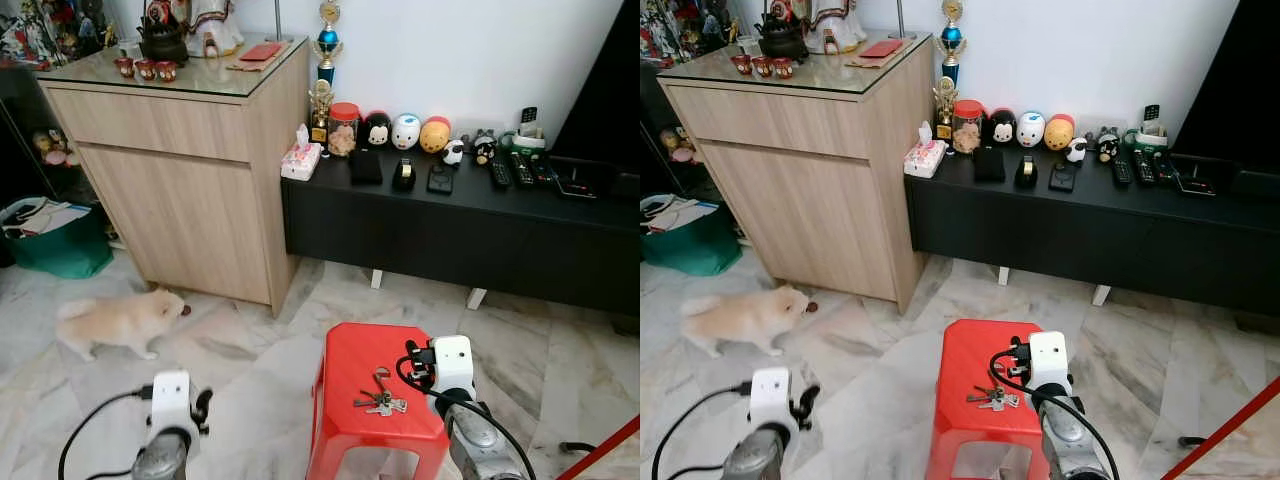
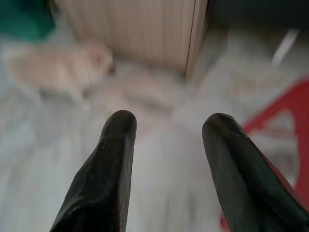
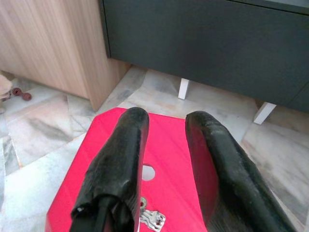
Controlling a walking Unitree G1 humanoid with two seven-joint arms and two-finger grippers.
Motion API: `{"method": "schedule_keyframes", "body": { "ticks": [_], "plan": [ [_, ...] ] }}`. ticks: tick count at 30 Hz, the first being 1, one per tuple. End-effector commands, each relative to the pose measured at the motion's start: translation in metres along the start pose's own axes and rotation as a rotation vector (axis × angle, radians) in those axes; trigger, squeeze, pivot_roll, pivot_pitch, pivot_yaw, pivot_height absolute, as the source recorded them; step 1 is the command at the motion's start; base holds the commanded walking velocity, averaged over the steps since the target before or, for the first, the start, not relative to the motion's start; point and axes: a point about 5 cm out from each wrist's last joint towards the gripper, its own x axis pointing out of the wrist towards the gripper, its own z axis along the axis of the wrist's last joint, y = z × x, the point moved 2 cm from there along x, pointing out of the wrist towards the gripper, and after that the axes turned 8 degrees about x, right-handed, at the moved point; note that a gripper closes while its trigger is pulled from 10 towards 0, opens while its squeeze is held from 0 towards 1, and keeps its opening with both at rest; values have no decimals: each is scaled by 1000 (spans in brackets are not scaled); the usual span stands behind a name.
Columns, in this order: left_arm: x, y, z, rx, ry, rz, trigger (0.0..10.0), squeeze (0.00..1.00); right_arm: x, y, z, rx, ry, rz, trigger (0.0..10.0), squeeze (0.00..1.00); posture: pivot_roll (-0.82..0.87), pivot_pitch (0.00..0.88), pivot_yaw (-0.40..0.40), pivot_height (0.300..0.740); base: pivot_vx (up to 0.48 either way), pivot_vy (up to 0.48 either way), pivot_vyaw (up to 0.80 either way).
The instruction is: Hang keys on a hook
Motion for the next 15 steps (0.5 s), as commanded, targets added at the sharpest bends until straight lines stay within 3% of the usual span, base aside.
{"method": "schedule_keyframes", "body": {
  "ticks": [1,6,15],
  "plan": [
    [4,2,15,-9,-68,3,10000,0,-1,-3,-2,5,11,-5,10000,0,7,0,-33,680,0,0,0],
    [2,-3,22,-29,-136,-10,10000,0,-1,-8,-3,-1,33,-27,10000,0,9,0,-33,680,0,0,0],
    [0,-14,18,-42,-124,-21,10000,0,0,-9,-1,-9,30,-15,10000,0,1,0,-34,642,0,0,0]
  ]
}}
